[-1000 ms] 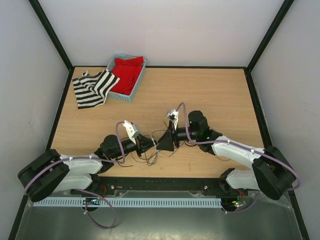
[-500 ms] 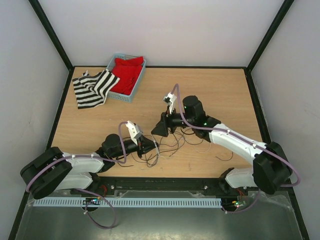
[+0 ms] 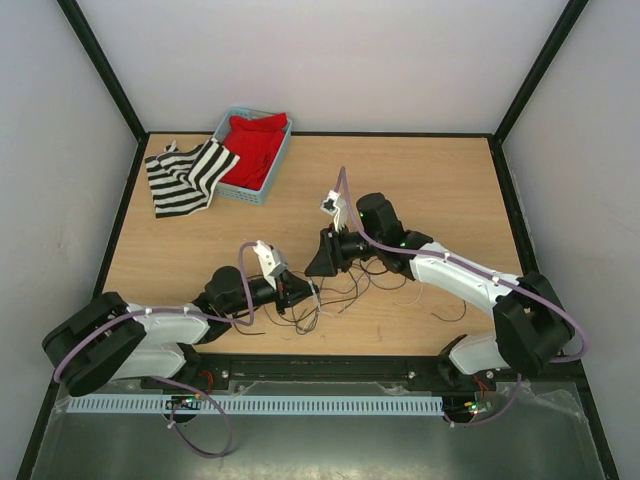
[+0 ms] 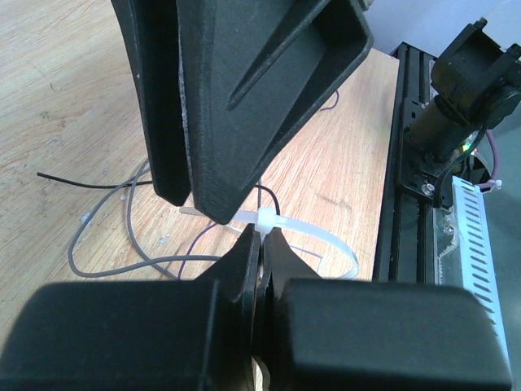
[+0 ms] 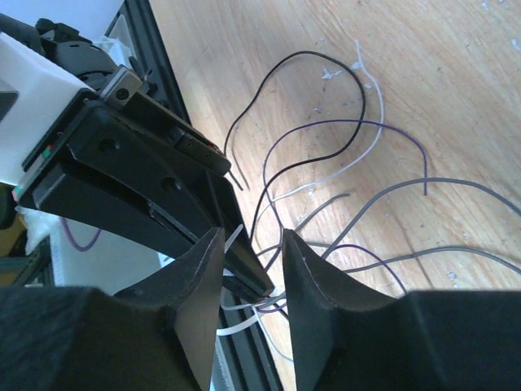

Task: Zip-tie the wires
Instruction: Tie the cable at the center of the board.

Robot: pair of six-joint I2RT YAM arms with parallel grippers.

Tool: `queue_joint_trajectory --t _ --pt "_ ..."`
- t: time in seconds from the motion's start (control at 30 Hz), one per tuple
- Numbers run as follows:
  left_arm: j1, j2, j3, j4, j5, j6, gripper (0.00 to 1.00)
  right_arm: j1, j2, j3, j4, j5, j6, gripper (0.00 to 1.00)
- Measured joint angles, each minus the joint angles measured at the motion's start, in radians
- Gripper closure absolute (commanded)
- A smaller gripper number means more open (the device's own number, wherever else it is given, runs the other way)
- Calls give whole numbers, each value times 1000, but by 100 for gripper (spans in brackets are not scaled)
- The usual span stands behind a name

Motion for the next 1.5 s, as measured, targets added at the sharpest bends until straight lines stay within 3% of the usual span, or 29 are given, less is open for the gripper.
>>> queue_joint_trajectory --t 0.4,0.87,1.07,1.23,1.5 --pt "0 22 11 -3 6 0 100 0 28 0 2 -72 34 71" --pt "0 40 12 -3 5 -1 100 0 35 0 -6 -150 66 70" --pt "0 43 12 -1 5 -1 100 0 35 0 -18 -167 66 80" --pt "0 48 12 0 5 -1 100 -1 42 0 -21 -174 69 100" --pt "0 49 12 -2 3 -1 100 -1 46 0 -20 -168 73 100"
